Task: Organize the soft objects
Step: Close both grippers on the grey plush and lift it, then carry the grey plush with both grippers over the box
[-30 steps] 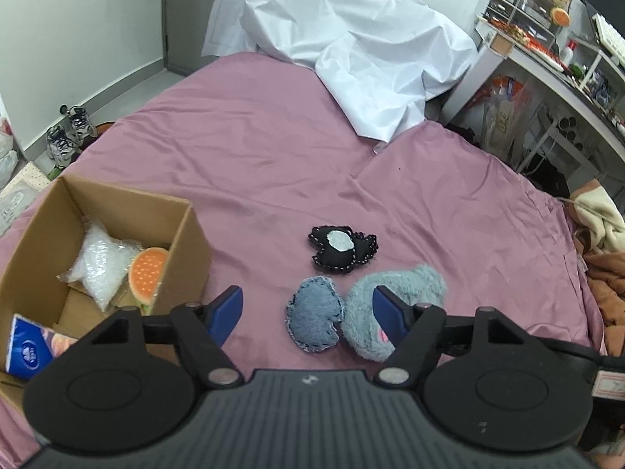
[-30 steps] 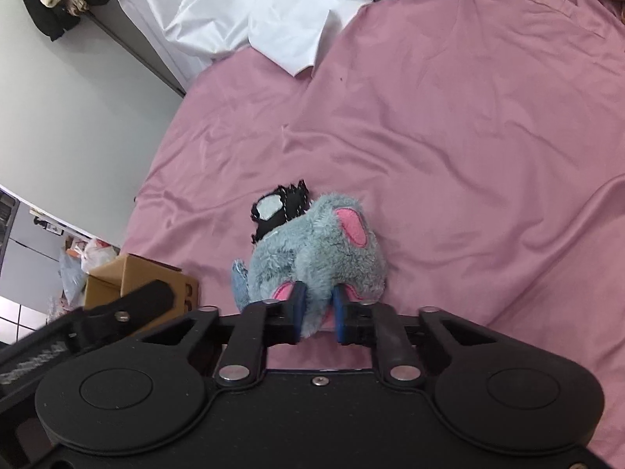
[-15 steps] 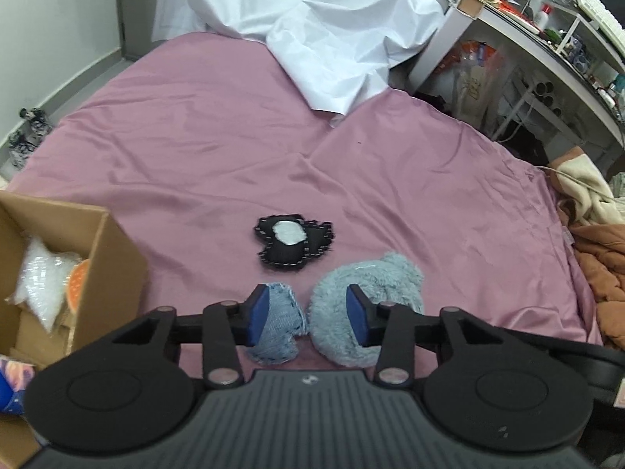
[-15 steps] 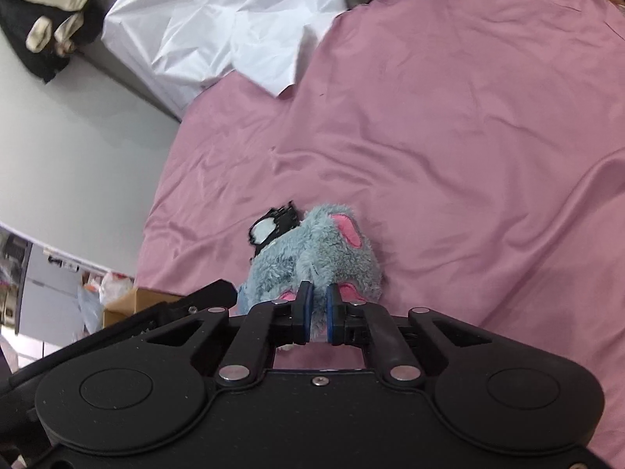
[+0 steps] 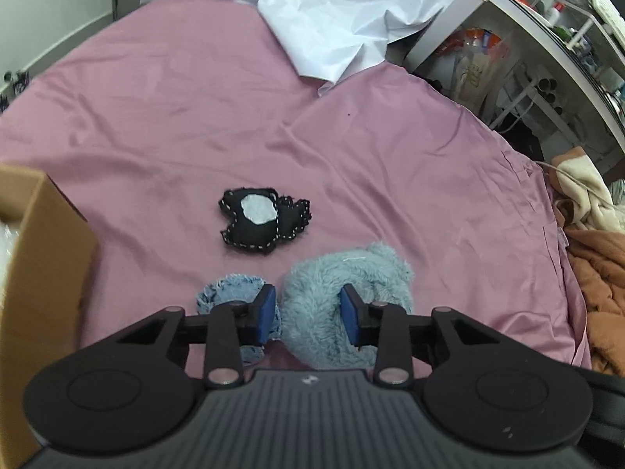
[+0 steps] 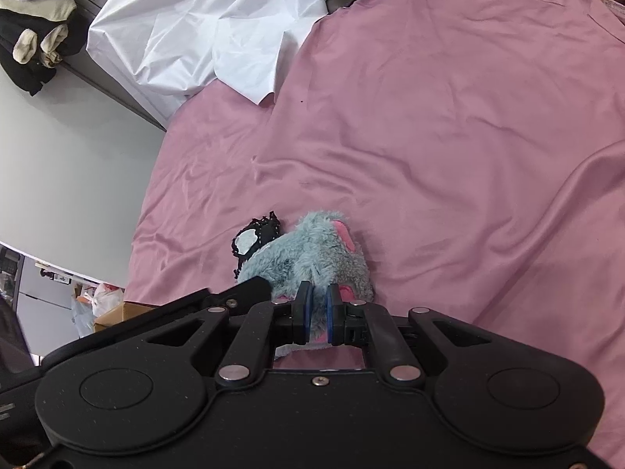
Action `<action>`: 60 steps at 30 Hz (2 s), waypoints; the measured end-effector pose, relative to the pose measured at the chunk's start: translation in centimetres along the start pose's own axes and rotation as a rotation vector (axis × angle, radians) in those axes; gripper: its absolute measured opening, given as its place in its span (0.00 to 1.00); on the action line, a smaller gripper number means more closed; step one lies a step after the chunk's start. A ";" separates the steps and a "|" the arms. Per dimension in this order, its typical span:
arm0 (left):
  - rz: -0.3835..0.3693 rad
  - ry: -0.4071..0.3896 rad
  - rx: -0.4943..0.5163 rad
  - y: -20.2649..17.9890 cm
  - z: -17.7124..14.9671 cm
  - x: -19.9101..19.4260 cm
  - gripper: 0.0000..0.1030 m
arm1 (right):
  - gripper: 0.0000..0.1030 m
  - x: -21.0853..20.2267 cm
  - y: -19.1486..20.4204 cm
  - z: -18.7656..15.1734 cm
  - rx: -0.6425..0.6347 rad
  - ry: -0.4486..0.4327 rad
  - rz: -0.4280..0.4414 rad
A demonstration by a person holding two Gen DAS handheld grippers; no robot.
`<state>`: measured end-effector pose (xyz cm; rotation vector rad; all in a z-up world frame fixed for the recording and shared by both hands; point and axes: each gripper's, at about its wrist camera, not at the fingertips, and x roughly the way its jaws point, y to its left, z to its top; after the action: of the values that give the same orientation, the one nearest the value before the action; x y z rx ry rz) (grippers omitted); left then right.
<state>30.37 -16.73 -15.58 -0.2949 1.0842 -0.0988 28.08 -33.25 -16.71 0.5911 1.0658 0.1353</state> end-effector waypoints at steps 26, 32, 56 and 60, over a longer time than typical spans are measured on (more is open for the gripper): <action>-0.038 -0.126 -0.065 2.1 2.0 -7.4 0.17 | 0.08 -3.0 3.8 0.5 -0.100 -0.094 0.184; -0.023 -0.163 -0.083 3.2 2.0 -10.1 0.17 | 0.08 -3.8 5.8 0.1 -0.140 -0.109 0.227; 0.023 -0.270 -0.162 9.7 0.5 -18.0 0.15 | 0.07 -6.0 13.4 -3.8 -0.317 -0.132 0.372; 0.041 -0.274 -0.175 11.0 0.0 -18.5 0.15 | 0.07 -5.6 14.5 -4.8 -0.346 -0.127 0.364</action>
<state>21.04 -2.07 -2.92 -0.4298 0.8267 0.0723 23.70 -21.33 -6.49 0.4670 0.7799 0.5816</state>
